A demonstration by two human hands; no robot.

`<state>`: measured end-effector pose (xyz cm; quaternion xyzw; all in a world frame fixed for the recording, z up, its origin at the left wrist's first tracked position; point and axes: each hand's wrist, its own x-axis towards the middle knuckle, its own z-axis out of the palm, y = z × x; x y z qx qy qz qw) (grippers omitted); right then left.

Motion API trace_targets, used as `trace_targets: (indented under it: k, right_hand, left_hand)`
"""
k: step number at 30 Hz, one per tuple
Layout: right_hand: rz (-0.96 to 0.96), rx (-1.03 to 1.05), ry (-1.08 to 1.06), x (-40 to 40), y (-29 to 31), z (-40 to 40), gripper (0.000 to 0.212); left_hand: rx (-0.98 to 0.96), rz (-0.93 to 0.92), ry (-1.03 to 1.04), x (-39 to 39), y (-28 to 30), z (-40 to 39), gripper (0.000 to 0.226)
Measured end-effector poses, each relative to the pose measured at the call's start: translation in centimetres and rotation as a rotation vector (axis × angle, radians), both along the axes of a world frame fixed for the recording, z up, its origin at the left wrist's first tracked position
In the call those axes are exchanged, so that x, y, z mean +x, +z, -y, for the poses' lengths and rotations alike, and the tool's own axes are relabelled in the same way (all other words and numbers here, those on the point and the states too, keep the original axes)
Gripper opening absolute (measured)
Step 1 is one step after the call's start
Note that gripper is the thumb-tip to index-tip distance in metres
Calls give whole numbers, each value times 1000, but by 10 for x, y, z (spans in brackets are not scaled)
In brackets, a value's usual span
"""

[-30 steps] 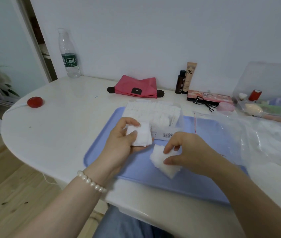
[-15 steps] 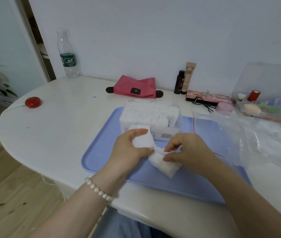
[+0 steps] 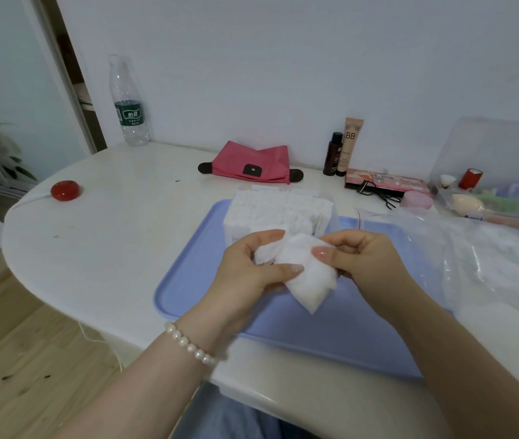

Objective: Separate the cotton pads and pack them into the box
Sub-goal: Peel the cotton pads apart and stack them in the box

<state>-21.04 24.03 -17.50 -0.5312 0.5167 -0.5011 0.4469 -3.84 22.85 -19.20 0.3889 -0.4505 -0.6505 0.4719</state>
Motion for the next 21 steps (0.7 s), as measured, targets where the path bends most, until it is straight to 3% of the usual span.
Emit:
trace_targets:
  k: [3,5,7,8,11,14,18,21]
  right_hand:
    - [-26,-121,-95,3,-1,0,19]
    - [-259,-427,-190,4,-1,0,23]
    - [-462,-691,-179,4,0,-2,9]
    - [-538,-754,-163,5,0,-3,7]
    - [-761,-853,-132,11,-2,-4,30]
    - [-821,-794,-59,14,-10,-2,36]
    - [-654,-575,-30,10,-11,0,37]
    - [-479,-428,14,6,-7,1,38]
  left_hand:
    - [43,-108,-22,-1,1,0,58]
    - [67,-146,2,0,2,1,48]
    - [61,-143,51,0,1,3,45]
    - [51,-133,77,0,1,4,44]
    - [32,-102,132,0,3,6,43]
    - [26,-81,126,0,4,7,47]
    - [-17,6,70,-1,4,7,78]
    - [-61,92,53,-6,8,8,86]
